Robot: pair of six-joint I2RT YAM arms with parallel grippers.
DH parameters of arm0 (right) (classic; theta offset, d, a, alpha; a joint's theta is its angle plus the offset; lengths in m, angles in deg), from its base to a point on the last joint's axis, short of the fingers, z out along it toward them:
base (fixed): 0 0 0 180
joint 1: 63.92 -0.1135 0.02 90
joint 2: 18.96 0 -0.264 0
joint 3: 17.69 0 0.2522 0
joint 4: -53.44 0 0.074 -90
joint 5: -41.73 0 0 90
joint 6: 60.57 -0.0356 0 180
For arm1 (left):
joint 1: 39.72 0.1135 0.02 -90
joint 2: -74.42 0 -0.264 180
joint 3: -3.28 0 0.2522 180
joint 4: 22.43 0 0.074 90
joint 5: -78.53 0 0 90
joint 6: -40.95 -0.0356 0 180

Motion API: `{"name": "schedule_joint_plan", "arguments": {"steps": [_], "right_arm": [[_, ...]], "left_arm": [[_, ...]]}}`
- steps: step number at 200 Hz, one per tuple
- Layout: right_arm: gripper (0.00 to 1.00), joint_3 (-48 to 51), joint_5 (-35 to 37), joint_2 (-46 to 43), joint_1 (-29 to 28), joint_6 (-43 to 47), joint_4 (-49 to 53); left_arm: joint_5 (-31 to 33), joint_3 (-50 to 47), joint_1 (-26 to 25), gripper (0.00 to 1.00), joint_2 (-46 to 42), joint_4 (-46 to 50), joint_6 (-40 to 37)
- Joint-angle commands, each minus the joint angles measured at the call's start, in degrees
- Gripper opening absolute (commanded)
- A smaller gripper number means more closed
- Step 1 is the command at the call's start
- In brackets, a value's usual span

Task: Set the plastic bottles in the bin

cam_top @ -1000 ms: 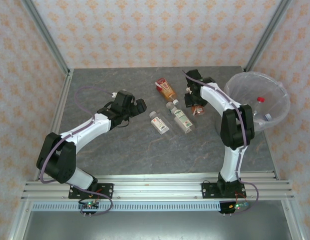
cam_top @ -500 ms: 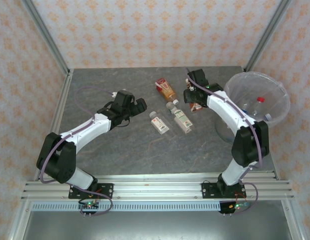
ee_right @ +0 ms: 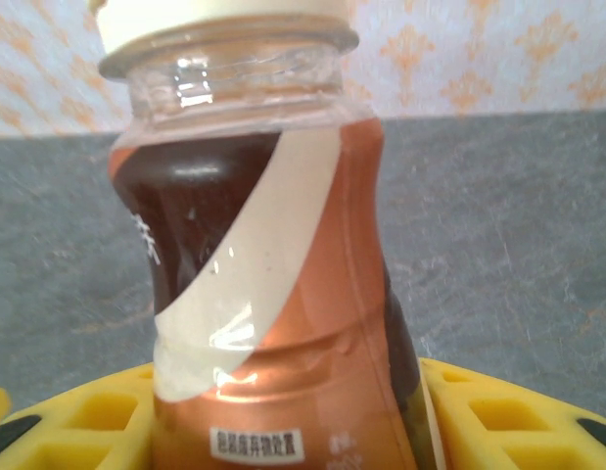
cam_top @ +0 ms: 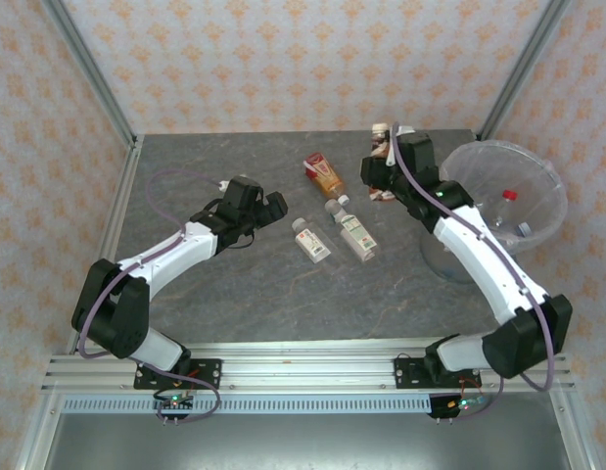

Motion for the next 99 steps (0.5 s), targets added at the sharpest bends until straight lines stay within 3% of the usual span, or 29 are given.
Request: {"name": "schedule_joint_plan", "arguments": {"steps": [1, 75, 99], "right_arm": [[0.41, 0.3, 2.4, -4.5, -0.3, -1.7, -4.1], [0.41, 2.6, 16.3, -12.1, 0.5, 1.6, -11.1], [0.42, 2.5, 16.8, -12.7, 4.3, 0.3, -12.0]], "left_arm": [[-0.5, 0.3, -0.4, 1.0, 1.1, -1.2, 0.4], [-1.0, 0.4, -0.5, 1.0, 1.5, -1.3, 0.5], [-0.7, 0.2, -0.6, 1.0, 1.2, -1.0, 0.5]]}}
